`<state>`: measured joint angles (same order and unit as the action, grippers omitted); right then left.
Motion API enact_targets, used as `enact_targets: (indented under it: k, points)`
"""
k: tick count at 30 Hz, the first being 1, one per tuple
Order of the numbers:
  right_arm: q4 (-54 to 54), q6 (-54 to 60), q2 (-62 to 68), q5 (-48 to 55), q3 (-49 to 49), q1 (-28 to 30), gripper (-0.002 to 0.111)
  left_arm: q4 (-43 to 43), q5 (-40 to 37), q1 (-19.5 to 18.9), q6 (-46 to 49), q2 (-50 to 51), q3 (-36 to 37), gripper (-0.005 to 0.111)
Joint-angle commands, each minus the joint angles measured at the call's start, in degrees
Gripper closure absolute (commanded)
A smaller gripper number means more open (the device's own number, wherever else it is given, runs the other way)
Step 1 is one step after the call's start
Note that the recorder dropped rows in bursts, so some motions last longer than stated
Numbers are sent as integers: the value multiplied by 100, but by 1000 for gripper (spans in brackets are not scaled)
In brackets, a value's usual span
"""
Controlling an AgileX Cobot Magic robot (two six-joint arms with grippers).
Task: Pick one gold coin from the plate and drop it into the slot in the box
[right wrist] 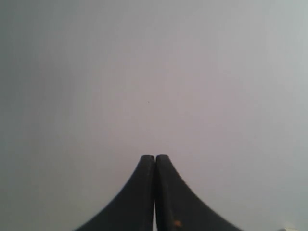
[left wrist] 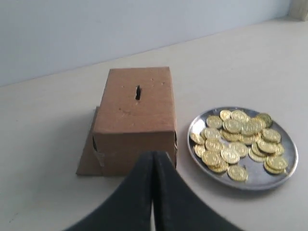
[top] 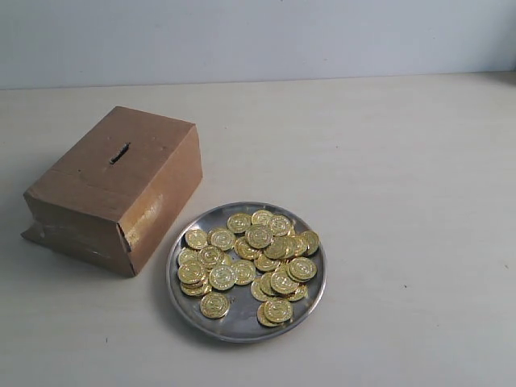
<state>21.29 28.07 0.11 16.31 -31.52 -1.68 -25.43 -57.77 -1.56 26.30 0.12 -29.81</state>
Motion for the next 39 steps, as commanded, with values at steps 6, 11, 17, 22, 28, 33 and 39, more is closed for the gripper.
enact_targets:
  k: [6,11,17,22,28,33,39]
  points:
    - [-7,-12,-11,-156,476,26,108,-349,3616,-8,17,-12,119,107]
    - [-63,0,-11,-772,962,31,108,67,5216,-24,17,-12,505,107]
    - [-88,43,-11,-1261,1544,31,108,725,6559,-28,17,-12,1708,107]
    - [-487,43,-11,-1357,1994,31,108,1206,7124,-28,17,-12,2582,107]
    - [-830,43,-11,-1875,2733,31,108,1477,7450,-28,17,-12,2981,107]
    - [-830,43,-11,-1973,3152,31,108,1477,7194,-28,17,-12,2981,107]
    - [-818,43,-11,-1407,3152,31,108,1477,6646,-28,17,-12,2981,107]
